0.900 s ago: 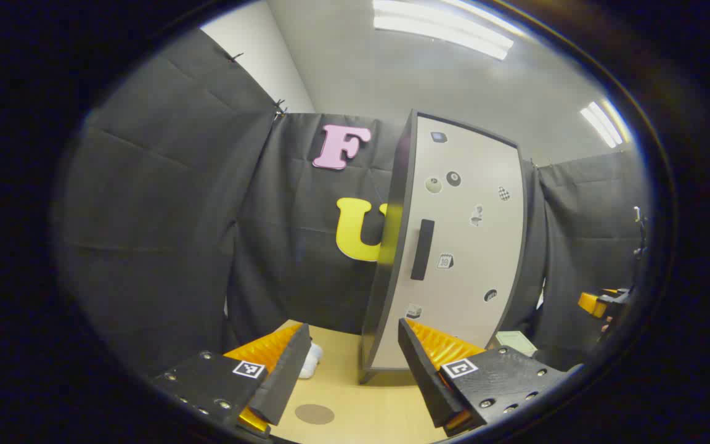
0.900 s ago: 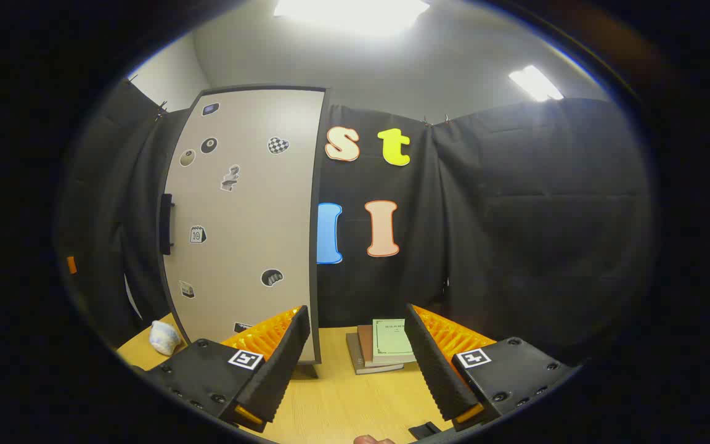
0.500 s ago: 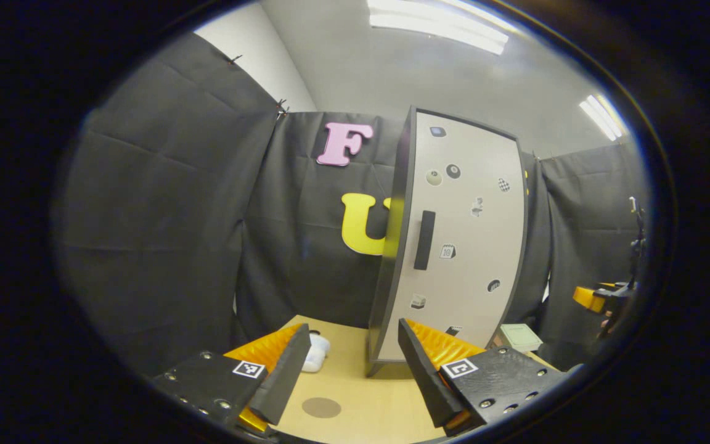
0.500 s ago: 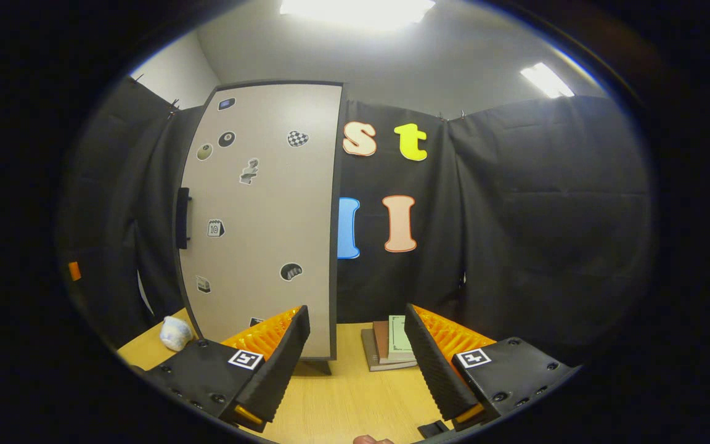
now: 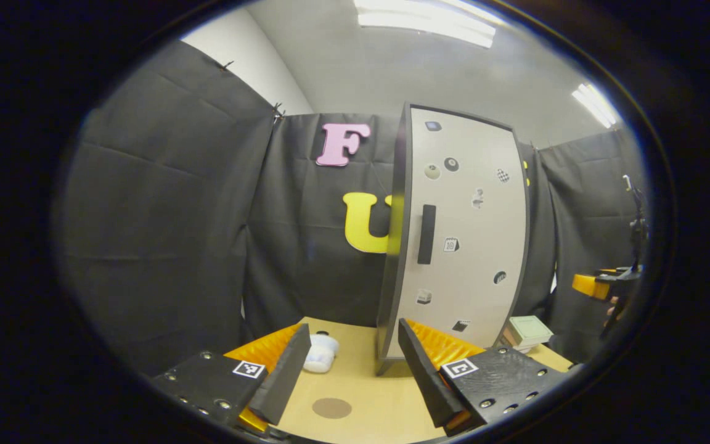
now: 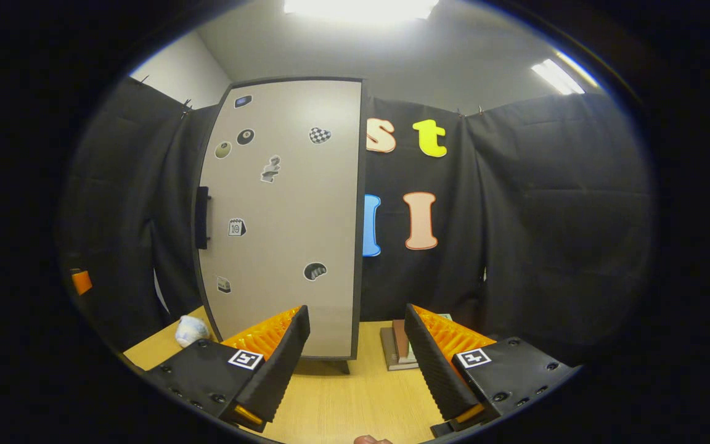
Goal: Open the cabinet door with the right hand, grasp the bottle in the cabinet with the left hand and place it on the coaster, then close the cabinet door with the right hand.
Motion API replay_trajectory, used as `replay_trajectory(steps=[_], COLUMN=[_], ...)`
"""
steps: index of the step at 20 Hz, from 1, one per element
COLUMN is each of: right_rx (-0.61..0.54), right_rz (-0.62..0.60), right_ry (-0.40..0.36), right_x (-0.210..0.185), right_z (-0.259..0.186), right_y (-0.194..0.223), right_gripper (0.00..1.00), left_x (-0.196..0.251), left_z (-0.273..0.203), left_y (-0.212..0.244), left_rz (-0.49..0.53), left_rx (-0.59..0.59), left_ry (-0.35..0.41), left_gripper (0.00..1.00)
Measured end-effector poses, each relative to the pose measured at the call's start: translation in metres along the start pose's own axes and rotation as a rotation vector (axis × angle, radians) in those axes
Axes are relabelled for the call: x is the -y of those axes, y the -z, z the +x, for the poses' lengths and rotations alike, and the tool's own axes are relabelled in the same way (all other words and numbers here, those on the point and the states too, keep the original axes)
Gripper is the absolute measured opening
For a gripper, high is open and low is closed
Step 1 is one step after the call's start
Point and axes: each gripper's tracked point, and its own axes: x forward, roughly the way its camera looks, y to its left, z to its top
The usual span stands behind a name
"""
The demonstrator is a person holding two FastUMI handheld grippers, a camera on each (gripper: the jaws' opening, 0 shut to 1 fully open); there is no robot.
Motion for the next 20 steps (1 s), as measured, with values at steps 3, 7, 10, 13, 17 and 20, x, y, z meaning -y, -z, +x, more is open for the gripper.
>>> replay_trajectory(steps=[3, 7, 10, 13, 17, 20], right_rx=[-0.021, -0.022, -0.01, -0.024, 0.016, 0.035], right_rz=[0.01, 0.034, 0.06, 0.089, 0.061, 0.055], right_ry=[-0.047, -0.124, -0.176, -0.241, -0.295, -0.298], right_x=[-0.02, -0.061, -0.095, -0.136, -0.182, -0.208], right_z=[0.006, 0.017, 0.029, 0.038, 0.054, 0.07], right_y=[-0.001, -0.014, -0.033, -0.048, -0.073, -0.091], right_gripper=[0.98, 0.98, 0.98, 0.98, 0.98, 0.98], left_x=[-0.01, -0.018, -0.029, -0.03, -0.049, -0.065], left_z=[-0.005, -0.009, -0.014, -0.018, -0.025, -0.029], left_y=[0.005, 0.008, 0.012, 0.019, 0.025, 0.028], left_rz=[-0.005, -0.017, 0.002, -0.04, -0.09, -0.089], left_rx=[0.016, 0.025, 0.024, 0.013, 0.015, 0.014], left_ry=[-0.026, -0.037, -0.056, -0.032, -0.067, -0.089], left_gripper=[0.88, 0.88, 0.88, 0.87, 0.88, 0.88])
